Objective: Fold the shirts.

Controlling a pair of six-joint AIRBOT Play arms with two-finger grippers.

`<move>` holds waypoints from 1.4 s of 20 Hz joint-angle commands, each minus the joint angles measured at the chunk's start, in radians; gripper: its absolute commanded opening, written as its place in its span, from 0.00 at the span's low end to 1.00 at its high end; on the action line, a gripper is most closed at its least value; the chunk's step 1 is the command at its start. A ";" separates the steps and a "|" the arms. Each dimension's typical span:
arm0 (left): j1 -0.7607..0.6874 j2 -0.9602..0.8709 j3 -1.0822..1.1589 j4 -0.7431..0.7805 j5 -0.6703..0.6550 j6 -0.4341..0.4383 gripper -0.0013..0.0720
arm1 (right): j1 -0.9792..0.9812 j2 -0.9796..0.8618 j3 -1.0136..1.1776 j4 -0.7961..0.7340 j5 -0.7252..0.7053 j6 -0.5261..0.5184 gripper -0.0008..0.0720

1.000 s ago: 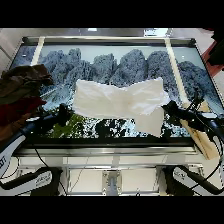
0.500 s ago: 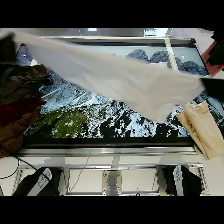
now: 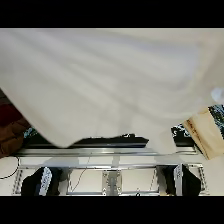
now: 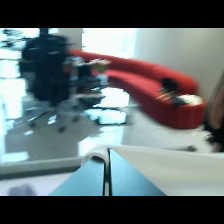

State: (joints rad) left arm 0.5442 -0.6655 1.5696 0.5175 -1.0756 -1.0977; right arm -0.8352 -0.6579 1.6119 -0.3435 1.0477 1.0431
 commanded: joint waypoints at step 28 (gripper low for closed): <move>-0.642 -1.059 0.041 1.042 -0.019 -0.600 0.02 | 0.661 -0.826 -0.277 -0.810 -0.043 0.129 0.05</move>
State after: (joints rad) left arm -0.0879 -1.7313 1.6241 1.6890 -1.0039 -1.7866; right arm -0.1757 -1.5070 1.3563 -1.1011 0.8715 1.1904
